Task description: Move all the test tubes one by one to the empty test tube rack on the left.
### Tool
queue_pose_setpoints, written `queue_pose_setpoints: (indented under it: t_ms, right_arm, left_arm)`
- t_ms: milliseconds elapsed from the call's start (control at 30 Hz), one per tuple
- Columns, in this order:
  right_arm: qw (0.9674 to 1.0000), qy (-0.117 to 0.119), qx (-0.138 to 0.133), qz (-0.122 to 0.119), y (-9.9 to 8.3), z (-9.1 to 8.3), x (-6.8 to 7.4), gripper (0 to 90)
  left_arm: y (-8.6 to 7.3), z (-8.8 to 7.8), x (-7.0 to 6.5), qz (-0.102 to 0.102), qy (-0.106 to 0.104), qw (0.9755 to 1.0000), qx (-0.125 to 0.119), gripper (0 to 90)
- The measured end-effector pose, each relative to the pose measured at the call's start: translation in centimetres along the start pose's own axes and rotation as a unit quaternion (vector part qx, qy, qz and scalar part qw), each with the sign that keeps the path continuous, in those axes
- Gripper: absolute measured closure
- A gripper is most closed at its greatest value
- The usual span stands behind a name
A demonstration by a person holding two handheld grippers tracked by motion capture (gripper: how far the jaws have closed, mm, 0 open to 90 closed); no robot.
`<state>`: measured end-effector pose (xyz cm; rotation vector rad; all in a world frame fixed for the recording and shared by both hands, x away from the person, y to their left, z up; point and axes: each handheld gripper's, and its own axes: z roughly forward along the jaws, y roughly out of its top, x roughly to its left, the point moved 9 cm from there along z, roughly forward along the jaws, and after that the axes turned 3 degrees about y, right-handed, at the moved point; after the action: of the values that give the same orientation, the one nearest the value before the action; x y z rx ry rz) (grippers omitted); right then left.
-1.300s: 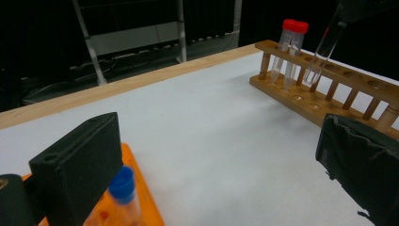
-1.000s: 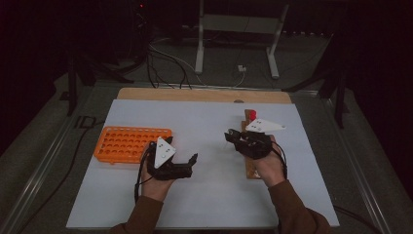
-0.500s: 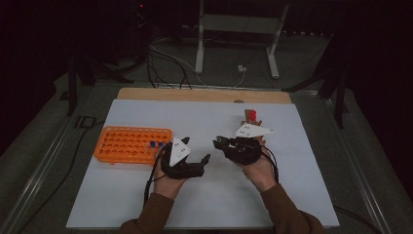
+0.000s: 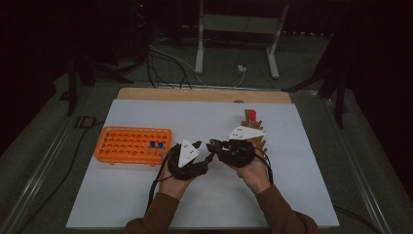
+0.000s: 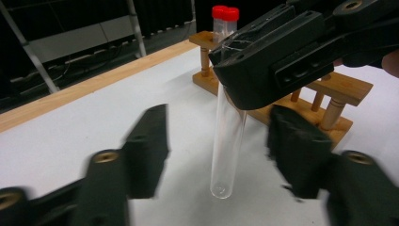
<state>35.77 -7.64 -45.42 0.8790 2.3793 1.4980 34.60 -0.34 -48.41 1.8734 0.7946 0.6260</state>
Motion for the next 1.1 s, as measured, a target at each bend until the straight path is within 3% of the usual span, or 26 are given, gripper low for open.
queue_pose_setpoints:
  t_ms: [333, 600, 700, 867, 1100]
  right_arm:
    - [1.0, 0.004, 0.001, 0.0, -0.1, 0.2, 0.2, 76.6]
    - [1.0, 0.006, 0.001, -0.001, 0.0, 0.1, 0.3, 75.7]
    - [0.9999, 0.002, -0.01, 0.005, 0.2, -0.2, -0.1, 62.4]
    - [0.9995, 0.004, -0.02, 0.026, 0.2, -0.9, -1.1, 41.6]
    - [0.9982, -0.049, -0.015, 0.031, -0.7, -1.5, -3.2, 18.1]
  left_arm:
    - [-0.1, 0.2, -0.5, 0.003, -0.016, 0.9999, 0.001, 73.2]
    - [-0.1, 0.1, -0.5, 0.001, -0.02, 0.9998, 0.0, 76.0]
    - [-0.3, 0.1, -0.2, -0.001, -0.014, 0.9999, 0.007, 76.2]
    - [-0.9, -0.2, 1.0, -0.023, 0.0, 0.9996, 0.014, 76.3]
    - [-1.3, -1.1, 1.9, -0.031, 0.007, 0.9994, 0.015, 76.3]
